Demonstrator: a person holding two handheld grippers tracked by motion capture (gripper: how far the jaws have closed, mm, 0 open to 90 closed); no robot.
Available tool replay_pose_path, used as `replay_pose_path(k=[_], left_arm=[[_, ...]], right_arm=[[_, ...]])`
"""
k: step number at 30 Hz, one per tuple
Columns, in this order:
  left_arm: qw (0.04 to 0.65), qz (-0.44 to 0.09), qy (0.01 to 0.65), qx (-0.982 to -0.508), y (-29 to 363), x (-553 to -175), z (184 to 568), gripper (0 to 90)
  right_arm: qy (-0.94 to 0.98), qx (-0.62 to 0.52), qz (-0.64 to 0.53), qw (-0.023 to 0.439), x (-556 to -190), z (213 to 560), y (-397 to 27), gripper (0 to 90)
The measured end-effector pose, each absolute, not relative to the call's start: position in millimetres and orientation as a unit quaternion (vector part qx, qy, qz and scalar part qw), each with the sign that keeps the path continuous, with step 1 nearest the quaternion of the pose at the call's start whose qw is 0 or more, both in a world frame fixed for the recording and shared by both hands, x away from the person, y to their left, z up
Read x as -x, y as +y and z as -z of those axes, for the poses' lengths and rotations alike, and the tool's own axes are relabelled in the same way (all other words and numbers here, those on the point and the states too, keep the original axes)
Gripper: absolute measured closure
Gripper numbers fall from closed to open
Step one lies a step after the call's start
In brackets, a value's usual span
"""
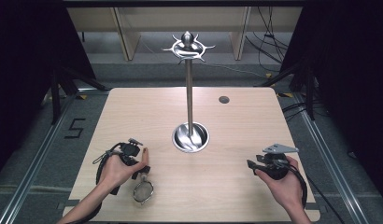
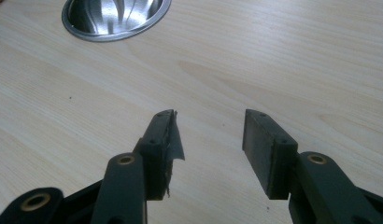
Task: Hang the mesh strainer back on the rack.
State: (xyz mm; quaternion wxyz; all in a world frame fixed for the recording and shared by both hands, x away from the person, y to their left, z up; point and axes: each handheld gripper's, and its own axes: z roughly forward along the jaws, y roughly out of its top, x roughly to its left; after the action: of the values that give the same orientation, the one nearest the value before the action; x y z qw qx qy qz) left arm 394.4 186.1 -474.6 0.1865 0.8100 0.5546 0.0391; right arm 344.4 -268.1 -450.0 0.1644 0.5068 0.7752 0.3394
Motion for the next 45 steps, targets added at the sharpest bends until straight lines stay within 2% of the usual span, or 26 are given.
replay_pose_path(k=[3,8,9,12,16,19,27,36,39,42,43,45], left_arm=[[0.176,-0.036,0.550,-0.816,186.4,-394.8,476.4,45.0],[0.145,-0.059,0.537,-0.829,188.6,-394.7,477.1,54.3],[0.140,-0.057,0.549,-0.822,187.5,-393.5,476.9,56.0],[0.133,-0.053,0.561,-0.815,188.4,-393.4,478.8,58.8],[0.119,-0.062,0.553,-0.822,191.4,-394.5,478.9,61.9],[0.102,-0.078,0.536,-0.835,195.8,-396.6,479.0,63.4],[0.089,-0.076,0.535,-0.837,199.6,-396.6,480.3,66.5],[0.103,-0.078,0.540,-0.832,200.9,-396.2,482.1,67.5],[0.112,-0.059,0.531,-0.838,202.4,-395.1,479.0,67.6],[0.127,-0.061,0.557,-0.818,198.5,-390.6,477.2,67.6],[0.138,-0.072,0.528,-0.835,202.6,-391.8,473.8,67.7],[0.155,-0.074,0.525,-0.834,202.7,-390.7,471.5,67.7]], right_arm=[[0.782,-0.493,-0.341,0.171,-346.2,450.9,-269.7,54.4],[0.785,-0.490,-0.334,0.178,-346.0,450.3,-270.0,54.4],[0.775,-0.507,-0.340,0.166,-344.2,450.4,-266.8,54.4],[0.780,-0.489,-0.345,0.182,-346.0,452.1,-268.4,54.4],[0.777,-0.501,-0.341,0.168,-344.7,450.2,-267.3,54.4],[0.781,-0.491,-0.344,0.176,-345.9,450.5,-268.6,54.5],[0.783,-0.487,-0.345,0.173,-345.4,449.8,-268.3,54.6],[0.778,-0.497,-0.344,0.174,-343.2,448.3,-268.1,54.6],[0.778,-0.497,-0.344,0.173,-343.2,448.1,-268.3,54.7],[0.778,-0.495,-0.345,0.174,-343.1,448.0,-268.3,54.6],[0.777,-0.498,-0.344,0.172,-342.8,448.0,-268.1,54.6],[0.774,-0.498,-0.350,0.173,-343.0,449.1,-267.4,54.7]])
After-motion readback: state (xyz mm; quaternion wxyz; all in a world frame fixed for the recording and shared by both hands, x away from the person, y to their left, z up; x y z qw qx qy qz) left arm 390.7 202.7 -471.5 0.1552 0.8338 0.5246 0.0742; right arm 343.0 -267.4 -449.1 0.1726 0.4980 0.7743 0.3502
